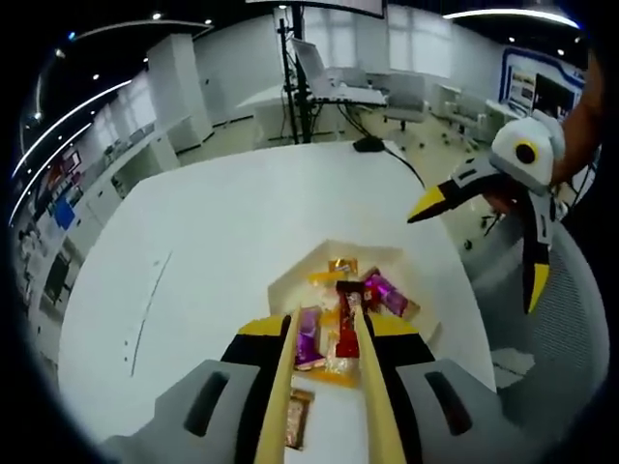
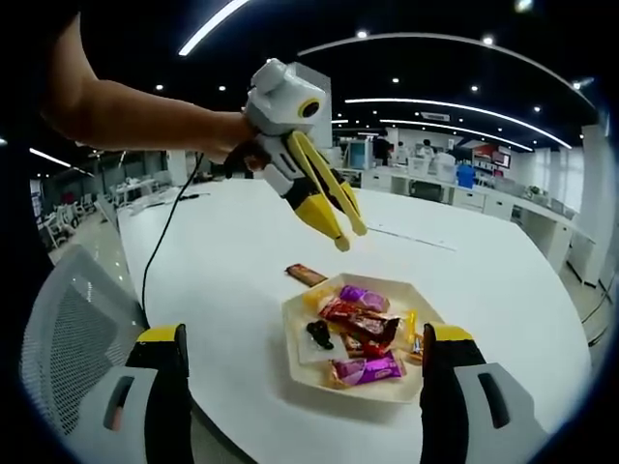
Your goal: Place the target food into the container with the food tongs after gripping and lifting it, then release it inside without dropping or visibly crushing the food.
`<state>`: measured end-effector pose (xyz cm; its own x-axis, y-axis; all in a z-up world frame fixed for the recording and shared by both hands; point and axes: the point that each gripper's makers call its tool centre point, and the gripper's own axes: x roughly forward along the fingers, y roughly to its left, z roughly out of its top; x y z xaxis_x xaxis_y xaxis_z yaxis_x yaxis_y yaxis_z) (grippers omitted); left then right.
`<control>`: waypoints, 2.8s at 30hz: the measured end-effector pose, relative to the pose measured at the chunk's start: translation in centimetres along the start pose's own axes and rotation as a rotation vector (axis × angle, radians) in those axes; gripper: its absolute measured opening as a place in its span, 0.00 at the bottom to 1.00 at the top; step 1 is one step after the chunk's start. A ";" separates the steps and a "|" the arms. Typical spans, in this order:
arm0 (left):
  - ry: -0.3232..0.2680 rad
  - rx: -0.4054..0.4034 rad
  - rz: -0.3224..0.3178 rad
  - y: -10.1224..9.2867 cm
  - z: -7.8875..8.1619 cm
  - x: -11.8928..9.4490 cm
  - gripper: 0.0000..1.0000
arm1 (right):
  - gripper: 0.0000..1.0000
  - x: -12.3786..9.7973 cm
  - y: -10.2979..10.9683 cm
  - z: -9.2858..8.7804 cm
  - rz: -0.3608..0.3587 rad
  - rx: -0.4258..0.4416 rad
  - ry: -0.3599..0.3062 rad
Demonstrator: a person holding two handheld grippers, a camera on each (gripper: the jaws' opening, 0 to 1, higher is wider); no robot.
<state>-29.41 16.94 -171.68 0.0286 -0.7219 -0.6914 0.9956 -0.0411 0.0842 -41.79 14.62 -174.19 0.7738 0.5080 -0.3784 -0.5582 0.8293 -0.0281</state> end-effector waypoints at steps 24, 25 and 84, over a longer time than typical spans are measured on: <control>0.032 0.003 0.032 2.1 -5.4 -0.8 0.27 | 0.99 0.0 -0.1 0.0 0.001 0.010 0.001; 0.033 0.003 0.034 2.2 -5.6 -0.8 0.27 | 0.99 0.0 -0.1 0.0 0.001 0.011 0.001; 0.155 -0.192 0.064 4.1 -16.3 0.9 0.19 | 0.99 0.3 -0.2 -0.8 0.002 0.031 0.039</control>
<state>-23.88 27.35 -183.66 0.0905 -0.6039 -0.7919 0.9896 0.1441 0.0032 -41.73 14.39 -175.03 0.7598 0.5009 -0.4145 -0.5498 0.8353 0.0017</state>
